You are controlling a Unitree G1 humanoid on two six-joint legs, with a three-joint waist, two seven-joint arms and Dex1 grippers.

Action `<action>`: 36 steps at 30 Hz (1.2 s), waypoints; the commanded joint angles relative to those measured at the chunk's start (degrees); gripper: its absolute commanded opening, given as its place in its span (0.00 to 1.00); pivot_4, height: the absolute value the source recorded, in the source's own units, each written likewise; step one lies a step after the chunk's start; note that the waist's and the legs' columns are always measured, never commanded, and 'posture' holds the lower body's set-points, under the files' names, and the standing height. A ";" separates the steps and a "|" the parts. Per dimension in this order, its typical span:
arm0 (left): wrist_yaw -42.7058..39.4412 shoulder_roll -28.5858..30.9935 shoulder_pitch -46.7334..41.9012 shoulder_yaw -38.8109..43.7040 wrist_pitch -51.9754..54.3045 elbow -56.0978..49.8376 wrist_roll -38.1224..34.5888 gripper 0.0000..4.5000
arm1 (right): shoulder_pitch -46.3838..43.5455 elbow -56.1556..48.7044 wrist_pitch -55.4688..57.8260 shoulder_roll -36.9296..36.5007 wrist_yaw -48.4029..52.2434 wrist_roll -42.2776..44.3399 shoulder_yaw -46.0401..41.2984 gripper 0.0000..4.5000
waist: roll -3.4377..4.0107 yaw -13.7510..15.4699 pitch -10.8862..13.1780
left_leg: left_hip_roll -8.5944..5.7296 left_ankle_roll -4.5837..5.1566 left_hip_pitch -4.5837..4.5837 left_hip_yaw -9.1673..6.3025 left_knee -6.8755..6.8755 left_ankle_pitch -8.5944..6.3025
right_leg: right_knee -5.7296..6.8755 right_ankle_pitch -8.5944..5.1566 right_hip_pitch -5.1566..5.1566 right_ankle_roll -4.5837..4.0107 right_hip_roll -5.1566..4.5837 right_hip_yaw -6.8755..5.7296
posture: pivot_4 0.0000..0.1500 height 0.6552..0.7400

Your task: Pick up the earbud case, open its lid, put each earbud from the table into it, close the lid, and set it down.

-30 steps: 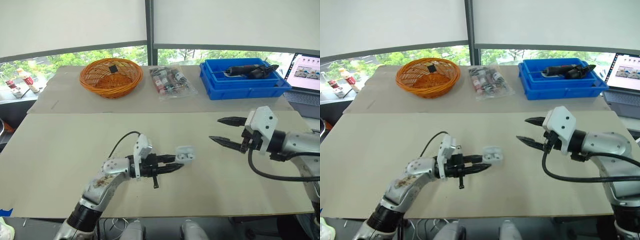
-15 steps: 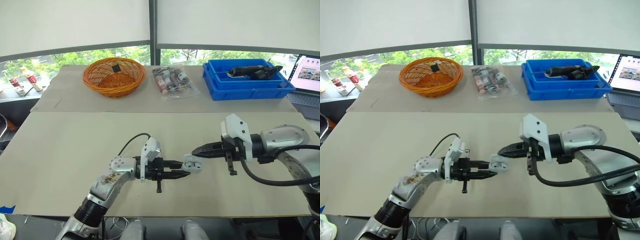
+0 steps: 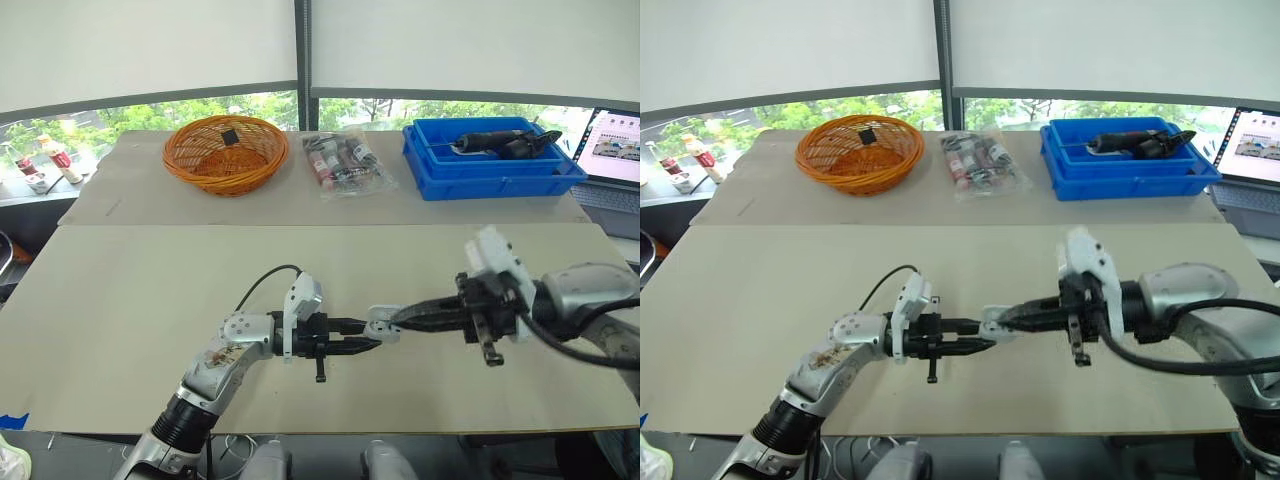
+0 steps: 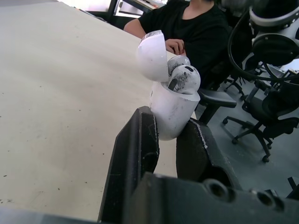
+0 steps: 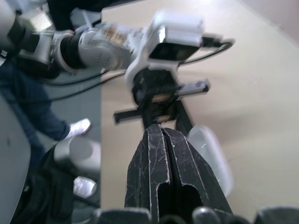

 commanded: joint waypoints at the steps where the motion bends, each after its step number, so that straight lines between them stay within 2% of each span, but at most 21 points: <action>1: -0.55 0.00 -0.37 0.54 -1.42 -1.39 -0.29 0.11 | -1.36 1.93 -5.78 -0.42 -3.08 -9.49 3.18 0.00 | 0.00 0.04 0.00 | 0.00 0.00 0.00 0.02 0.00 0.00 | 0.00 0.00 0.00 0.00 0.00 0.00 | 1.00 1.00; 3: -0.65 -0.06 -0.26 0.29 -1.53 -1.77 -0.24 0.11 | -1.77 3.65 -10.56 -0.58 -3.67 -16.80 7.78 0.00 | 0.00 0.09 0.00 | -0.02 0.00 -0.01 0.09 0.00 0.00 | -0.01 0.00 -0.01 0.00 -0.01 -0.01 | 1.00 1.00; 6: -0.74 -0.15 -0.21 0.03 -1.66 -2.09 -0.13 0.11 | -2.67 5.19 -13.86 0.36 -3.11 -21.43 11.49 0.00 | 0.00 -0.02 0.00 | -0.01 0.00 -0.01 0.13 0.00 0.00 | -0.01 0.00 -0.04 0.00 -0.01 0.00 | 1.00 1.00; 8: -0.71 -0.17 -0.14 -0.03 -1.70 -2.15 -0.03 0.11 | -2.93 5.08 -14.01 0.56 -1.51 -21.44 12.51 0.00 | 0.00 -0.04 0.00 | -0.01 0.00 -0.02 0.12 0.00 0.00 | 0.00 0.00 -0.05 0.00 -0.01 0.00 | 1.00 1.00; 13: -0.20 0.03 0.19 0.35 -1.41 -2.26 0.00 0.11 | -1.73 1.40 -10.14 -0.04 3.03 -13.98 10.15 0.00 | 0.00 0.01 0.00 | 0.00 0.00 -0.03 0.02 0.00 0.00 | -0.01 0.00 -0.04 0.00 -0.01 0.00 | 1.00 1.00; 21: 0.51 0.05 0.31 1.04 0.63 -2.48 -1.18 0.11 | 2.15 0.37 -10.14 -2.38 4.02 -13.89 8.72 0.00 | 0.00 0.01 0.00 | 0.00 0.00 -0.01 -0.01 0.00 0.00 | 0.00 0.00 -0.02 0.00 0.00 0.00 | 1.00 1.00; 28: 7.54 -1.22 -2.89 3.54 22.39 -1.42 -8.73 0.11 | 5.20 -0.31 -13.57 0.56 -1.70 -15.31 2.94 0.00 | -0.01 0.06 0.01 | -0.01 0.00 -0.02 -0.04 0.02 0.00 | 0.02 0.00 -0.02 0.01 0.00 0.00 | 1.00 1.00; 31: 15.32 -5.01 -7.83 6.17 31.91 5.94 -8.99 0.11 | 9.72 -0.94 -20.15 3.95 -6.20 -20.56 1.10 0.00 | -0.02 0.46 0.01 | -0.04 0.00 -0.02 -0.01 0.05 0.00 | 0.03 0.00 0.03 0.01 0.00 -0.07 | 1.00 1.00; 36: 17.10 -7.50 -15.85 9.04 43.11 17.30 -10.58 0.11 | 16.15 -4.50 -19.41 3.92 -9.43 -23.91 1.81 0.00 | -0.03 0.40 0.01 | -0.06 0.00 -0.04 0.03 0.07 0.00 | 0.04 0.00 -0.01 0.01 0.01 -0.07 | 1.00 1.00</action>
